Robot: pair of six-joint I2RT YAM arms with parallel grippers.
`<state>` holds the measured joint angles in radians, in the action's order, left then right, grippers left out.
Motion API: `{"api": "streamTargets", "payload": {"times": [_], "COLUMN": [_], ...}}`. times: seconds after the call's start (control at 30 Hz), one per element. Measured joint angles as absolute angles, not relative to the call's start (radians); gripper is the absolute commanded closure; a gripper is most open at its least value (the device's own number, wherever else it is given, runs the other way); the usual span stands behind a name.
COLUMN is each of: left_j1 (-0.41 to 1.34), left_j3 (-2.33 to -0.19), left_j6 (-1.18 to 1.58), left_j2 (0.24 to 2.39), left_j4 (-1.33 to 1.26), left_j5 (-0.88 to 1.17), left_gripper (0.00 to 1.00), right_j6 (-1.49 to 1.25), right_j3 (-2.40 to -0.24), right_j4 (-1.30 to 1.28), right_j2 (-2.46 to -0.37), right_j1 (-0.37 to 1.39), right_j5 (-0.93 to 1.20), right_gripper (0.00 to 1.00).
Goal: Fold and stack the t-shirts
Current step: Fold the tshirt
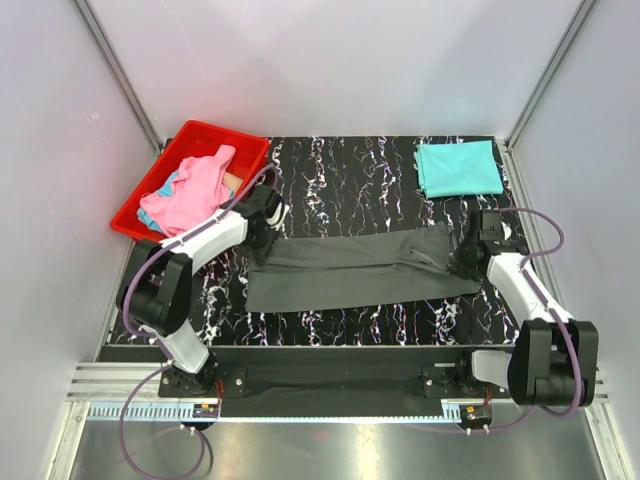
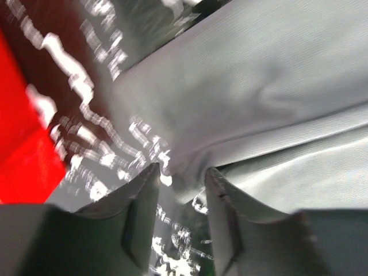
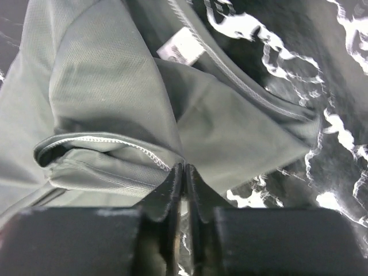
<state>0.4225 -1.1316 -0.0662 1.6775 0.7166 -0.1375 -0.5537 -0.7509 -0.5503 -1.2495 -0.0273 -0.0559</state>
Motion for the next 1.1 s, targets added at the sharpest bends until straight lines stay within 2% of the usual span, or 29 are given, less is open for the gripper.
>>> {"api": "streamTargets", "payload": {"times": [0.07, 0.2, 0.43, 0.73, 1.1], "left_j1": [0.437, 0.457, 0.461, 0.406, 0.403], "left_j3": [-1.144, -1.225, -1.242, -1.213, -1.183], "left_j6": [-0.033, 0.044, 0.142, 0.291, 0.374], "left_j2": [1.677, 1.659, 1.548, 1.753, 1.817], "left_j4": [0.762, 0.854, 0.788, 0.68, 0.689], "left_j5": [-0.208, -0.278, -0.159, -0.013, -0.245], "left_gripper": [0.49, 0.44, 0.45, 0.51, 0.46], "right_j6": [-0.588, -0.619, -0.602, -0.568, -0.596], "right_j3": [-0.742, -0.757, -0.841, -0.966, -0.881], "right_j4": [-0.573, -0.594, -0.559, -0.468, -0.416], "right_j2": [-1.216, -1.139, -1.211, -1.605, -1.614], "right_j1": [-0.027, -0.027, -0.026, -0.024, -0.076], "right_j5": [-0.07, -0.07, 0.032, 0.115, 0.007], "right_gripper": [0.67, 0.63, 0.63, 0.67, 0.7]}}
